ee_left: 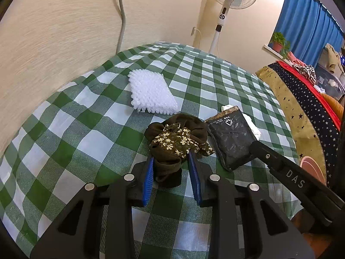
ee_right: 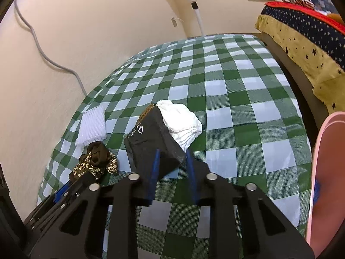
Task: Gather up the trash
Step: 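Grasp the brown floral cloth with the left gripper while the right grasps the black pouch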
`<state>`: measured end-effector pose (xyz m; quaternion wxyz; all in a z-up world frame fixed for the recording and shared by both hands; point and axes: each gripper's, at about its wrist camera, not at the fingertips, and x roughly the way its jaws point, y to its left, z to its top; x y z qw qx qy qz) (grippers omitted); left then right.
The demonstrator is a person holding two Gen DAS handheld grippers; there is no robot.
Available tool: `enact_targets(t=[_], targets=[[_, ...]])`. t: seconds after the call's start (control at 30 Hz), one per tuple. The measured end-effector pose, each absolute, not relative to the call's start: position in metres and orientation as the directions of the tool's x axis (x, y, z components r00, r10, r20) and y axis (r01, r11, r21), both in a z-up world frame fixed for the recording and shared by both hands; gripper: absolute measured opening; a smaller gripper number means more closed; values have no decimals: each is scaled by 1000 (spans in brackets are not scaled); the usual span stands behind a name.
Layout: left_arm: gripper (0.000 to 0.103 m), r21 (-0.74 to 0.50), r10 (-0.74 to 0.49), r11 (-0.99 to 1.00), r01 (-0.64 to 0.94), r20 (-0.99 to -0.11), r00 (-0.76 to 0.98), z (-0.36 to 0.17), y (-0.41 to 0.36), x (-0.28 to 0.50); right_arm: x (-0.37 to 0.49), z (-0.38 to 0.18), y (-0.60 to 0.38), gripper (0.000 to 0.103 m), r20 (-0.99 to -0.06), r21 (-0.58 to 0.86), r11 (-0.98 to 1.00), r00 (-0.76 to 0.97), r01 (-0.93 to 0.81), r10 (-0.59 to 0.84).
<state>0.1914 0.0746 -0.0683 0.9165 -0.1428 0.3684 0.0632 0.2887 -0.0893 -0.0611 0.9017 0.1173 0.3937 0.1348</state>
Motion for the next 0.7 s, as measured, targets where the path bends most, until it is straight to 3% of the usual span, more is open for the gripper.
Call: enact_targets(t=[0.13,0.17,0.7], targets=[[29,-221,8,950,-221,-691,723,-69,75,191,285,-56,-89,8,-666,306,937,667,-165,335],[29,-222,7,949,-222,-690,724,-69,75,191,282,-52,-88,1,-659,298,939,674,-174,334],[28,-203,22,957,-207,-662,749,-54,78,175,240,-6,-79,0,-572,211,933,737,-290,359]])
